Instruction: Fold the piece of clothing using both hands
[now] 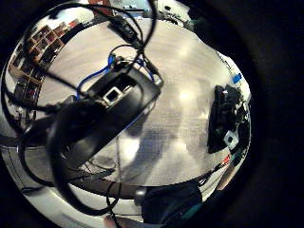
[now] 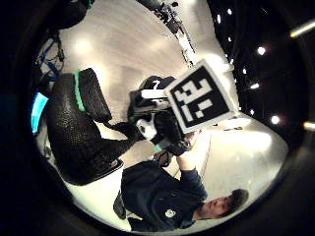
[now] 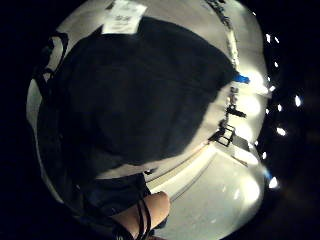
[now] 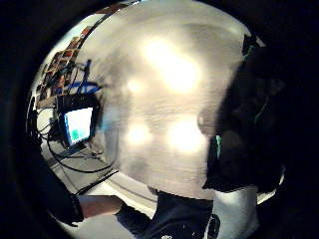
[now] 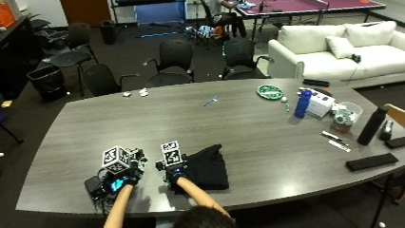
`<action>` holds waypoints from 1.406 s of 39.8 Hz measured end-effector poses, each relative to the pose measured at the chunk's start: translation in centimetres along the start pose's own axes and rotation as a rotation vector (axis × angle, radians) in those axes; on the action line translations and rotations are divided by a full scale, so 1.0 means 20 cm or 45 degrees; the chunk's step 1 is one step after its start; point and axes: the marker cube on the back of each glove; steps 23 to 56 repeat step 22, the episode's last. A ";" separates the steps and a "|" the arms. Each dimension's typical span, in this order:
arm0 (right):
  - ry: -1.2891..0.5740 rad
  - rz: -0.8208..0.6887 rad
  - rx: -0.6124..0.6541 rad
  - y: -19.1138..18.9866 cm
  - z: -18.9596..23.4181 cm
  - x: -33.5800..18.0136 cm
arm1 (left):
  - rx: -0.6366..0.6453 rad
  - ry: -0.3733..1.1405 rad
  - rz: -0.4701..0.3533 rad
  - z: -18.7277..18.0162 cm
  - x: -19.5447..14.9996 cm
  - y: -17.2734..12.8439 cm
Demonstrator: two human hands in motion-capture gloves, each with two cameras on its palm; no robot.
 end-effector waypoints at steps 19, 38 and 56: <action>-0.148 0.023 0.437 -0.02 -0.36 0.35 | -0.031 -0.067 -0.008 -0.11 0.10 0.01; -0.148 0.029 0.462 0.02 -0.39 0.39 | -0.026 -0.060 0.003 -0.06 0.07 -0.04; -0.148 0.029 0.462 0.02 -0.39 0.39 | -0.026 -0.060 0.003 -0.06 0.07 -0.04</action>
